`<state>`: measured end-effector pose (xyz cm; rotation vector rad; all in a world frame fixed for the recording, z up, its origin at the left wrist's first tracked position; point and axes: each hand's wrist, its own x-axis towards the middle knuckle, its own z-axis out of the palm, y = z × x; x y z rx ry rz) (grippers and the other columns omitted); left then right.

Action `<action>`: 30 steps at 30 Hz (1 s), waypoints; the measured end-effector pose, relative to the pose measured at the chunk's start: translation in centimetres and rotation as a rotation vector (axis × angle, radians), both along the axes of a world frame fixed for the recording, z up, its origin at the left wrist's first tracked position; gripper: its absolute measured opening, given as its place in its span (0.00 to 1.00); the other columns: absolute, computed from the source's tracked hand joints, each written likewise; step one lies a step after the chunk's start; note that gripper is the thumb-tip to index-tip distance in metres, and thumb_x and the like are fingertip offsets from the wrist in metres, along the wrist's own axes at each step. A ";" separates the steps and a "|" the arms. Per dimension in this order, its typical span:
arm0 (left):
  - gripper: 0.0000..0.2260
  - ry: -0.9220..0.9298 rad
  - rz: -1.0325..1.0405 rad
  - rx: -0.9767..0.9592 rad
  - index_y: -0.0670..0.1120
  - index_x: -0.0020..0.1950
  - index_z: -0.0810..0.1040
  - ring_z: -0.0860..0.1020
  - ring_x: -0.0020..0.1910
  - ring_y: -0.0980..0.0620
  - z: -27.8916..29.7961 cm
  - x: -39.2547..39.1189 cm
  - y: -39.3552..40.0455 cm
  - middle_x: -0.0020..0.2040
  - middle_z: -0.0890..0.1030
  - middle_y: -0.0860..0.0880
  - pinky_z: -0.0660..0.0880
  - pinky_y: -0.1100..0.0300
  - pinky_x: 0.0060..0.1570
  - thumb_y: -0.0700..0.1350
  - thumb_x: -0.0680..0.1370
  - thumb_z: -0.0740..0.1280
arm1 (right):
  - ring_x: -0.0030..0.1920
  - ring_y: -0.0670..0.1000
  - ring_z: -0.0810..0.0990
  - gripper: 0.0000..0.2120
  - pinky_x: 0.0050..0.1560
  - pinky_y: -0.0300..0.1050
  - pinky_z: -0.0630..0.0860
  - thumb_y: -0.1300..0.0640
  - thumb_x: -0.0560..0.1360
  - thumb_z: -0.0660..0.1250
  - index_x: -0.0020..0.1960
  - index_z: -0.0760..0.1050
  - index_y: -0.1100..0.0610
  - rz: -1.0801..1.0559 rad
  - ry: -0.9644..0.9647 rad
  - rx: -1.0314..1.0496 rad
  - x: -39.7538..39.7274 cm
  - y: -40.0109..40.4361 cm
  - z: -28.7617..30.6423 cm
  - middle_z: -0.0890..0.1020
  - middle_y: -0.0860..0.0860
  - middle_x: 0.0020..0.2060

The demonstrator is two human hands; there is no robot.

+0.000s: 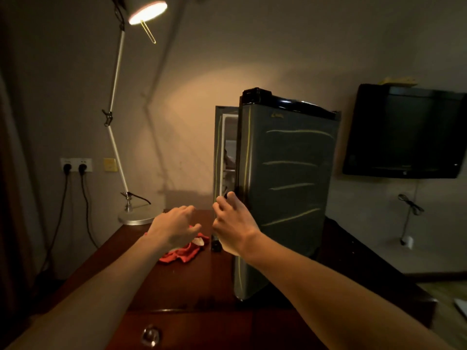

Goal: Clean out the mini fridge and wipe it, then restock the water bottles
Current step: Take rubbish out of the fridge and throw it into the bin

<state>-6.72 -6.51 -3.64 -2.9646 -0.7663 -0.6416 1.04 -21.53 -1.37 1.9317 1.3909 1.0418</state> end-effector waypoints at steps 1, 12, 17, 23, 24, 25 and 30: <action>0.22 -0.001 -0.016 -0.009 0.50 0.70 0.70 0.75 0.65 0.48 -0.1 -0.1 -0.7 0.67 0.76 0.50 0.75 0.51 0.57 0.58 0.78 0.61 | 0.63 0.58 0.65 0.15 0.67 0.57 0.56 0.48 0.78 0.60 0.58 0.80 0.53 -0.030 0.001 -0.006 -0.7 -0.8 -0.4 0.75 0.54 0.59; 0.24 0.040 -0.179 -0.005 0.52 0.70 0.69 0.75 0.65 0.48 -1.8 2.0 -7.8 0.67 0.75 0.51 0.75 0.50 0.56 0.58 0.77 0.64 | 0.69 0.64 0.65 0.25 0.71 0.63 0.56 0.51 0.76 0.64 0.70 0.70 0.61 -0.206 0.348 0.140 -2.5 -6.5 -7.3 0.70 0.63 0.68; 0.25 0.066 -0.231 -0.026 0.51 0.73 0.67 0.73 0.67 0.48 -2.8 4.3 -9.9 0.70 0.73 0.51 0.73 0.49 0.60 0.58 0.77 0.63 | 0.75 0.73 0.46 0.37 0.75 0.66 0.47 0.46 0.78 0.61 0.76 0.53 0.69 -0.404 0.371 0.254 0.1 -9.3 -9.5 0.47 0.72 0.74; 0.26 0.099 -0.318 -0.027 0.50 0.74 0.66 0.71 0.69 0.49 -3.6 7.3 -13.3 0.71 0.71 0.52 0.72 0.50 0.62 0.57 0.78 0.63 | 0.73 0.76 0.42 0.46 0.74 0.68 0.44 0.40 0.78 0.58 0.75 0.41 0.73 -0.425 0.378 0.384 2.3 -13.5 -12.1 0.43 0.76 0.71; 0.26 0.097 -0.333 -0.026 0.50 0.74 0.66 0.72 0.69 0.49 -3.6 7.8 -13.9 0.72 0.71 0.52 0.72 0.49 0.62 0.58 0.78 0.63 | 0.73 0.76 0.42 0.46 0.73 0.68 0.44 0.40 0.78 0.58 0.75 0.40 0.73 -0.440 0.401 0.407 2.6 -14.4 -12.2 0.42 0.75 0.72; 0.26 0.097 -0.345 -0.024 0.50 0.74 0.66 0.71 0.69 0.49 -3.6 8.3 -14.4 0.72 0.71 0.52 0.72 0.49 0.62 0.58 0.78 0.63 | 0.73 0.76 0.42 0.46 0.73 0.68 0.44 0.40 0.78 0.59 0.75 0.39 0.72 -0.459 0.430 0.431 3.0 -15.2 -12.3 0.42 0.74 0.73; 0.27 0.118 -0.413 0.016 0.51 0.76 0.63 0.70 0.70 0.49 -3.8 10.7 -17.6 0.73 0.69 0.52 0.71 0.48 0.64 0.58 0.79 0.62 | 0.76 0.70 0.48 0.46 0.74 0.67 0.46 0.39 0.76 0.63 0.78 0.45 0.67 -0.500 0.495 0.510 5.3 -20.1 -12.1 0.50 0.67 0.76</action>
